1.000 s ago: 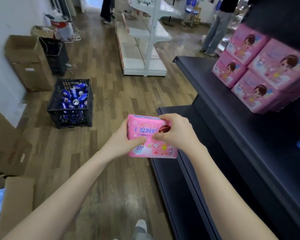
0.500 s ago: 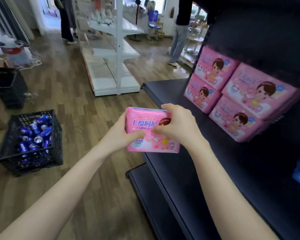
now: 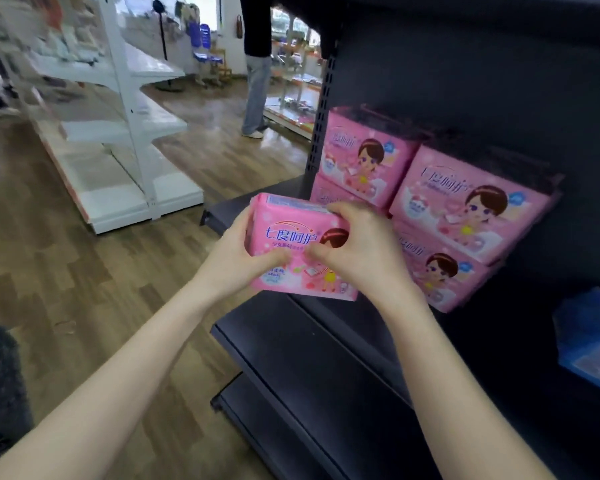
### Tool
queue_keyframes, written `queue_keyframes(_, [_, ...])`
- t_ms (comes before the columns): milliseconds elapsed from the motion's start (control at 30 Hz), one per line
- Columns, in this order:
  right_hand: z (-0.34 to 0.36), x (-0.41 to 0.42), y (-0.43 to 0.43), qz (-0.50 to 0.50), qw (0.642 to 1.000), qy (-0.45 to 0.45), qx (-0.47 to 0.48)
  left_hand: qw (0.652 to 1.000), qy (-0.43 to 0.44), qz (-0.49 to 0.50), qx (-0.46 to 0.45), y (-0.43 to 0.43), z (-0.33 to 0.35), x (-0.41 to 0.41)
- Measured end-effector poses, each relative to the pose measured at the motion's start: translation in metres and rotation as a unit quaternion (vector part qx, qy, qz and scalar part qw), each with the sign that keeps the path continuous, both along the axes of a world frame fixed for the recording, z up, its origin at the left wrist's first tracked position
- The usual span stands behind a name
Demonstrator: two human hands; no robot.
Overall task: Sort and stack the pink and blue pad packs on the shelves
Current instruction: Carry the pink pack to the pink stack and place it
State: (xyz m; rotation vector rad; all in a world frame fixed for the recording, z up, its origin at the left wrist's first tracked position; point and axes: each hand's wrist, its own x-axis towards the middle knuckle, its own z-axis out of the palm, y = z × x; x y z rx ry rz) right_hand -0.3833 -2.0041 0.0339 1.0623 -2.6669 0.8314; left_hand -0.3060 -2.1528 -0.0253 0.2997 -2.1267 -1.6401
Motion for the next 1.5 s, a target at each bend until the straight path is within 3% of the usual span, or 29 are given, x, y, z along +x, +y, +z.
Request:
queue_keyframes(333, [-0.022,-0.029,-0.025,-0.176,0.984,0.006,0.034,0.977,-0.022,-0.212,-0.022,-0.046,-0.01,-0.092])
queue_keyframes(667, [-0.04,-0.02,-0.057,-0.276,0.952,0.07,0.113,0.944,0.002,-0.329,0.022,-0.071,-0.022,-0.129])
queue_keyframes(867, [-0.052,-0.025,-0.064,-0.313,0.935,0.142,0.087,0.94,0.009,-0.338,0.04,-0.072,-0.024,-0.133])
queue_keyframes(1300, [-0.052,-0.027,-0.072,-0.32,0.941,0.109,0.034,0.939,0.017,-0.343,0.021,-0.084,-0.029,-0.143])
queue_keyframes(1500, [-0.048,-0.025,-0.072,-0.325,0.942,0.076,0.025,0.956,-0.005,-0.287,-0.054,-0.086,-0.029,-0.141])
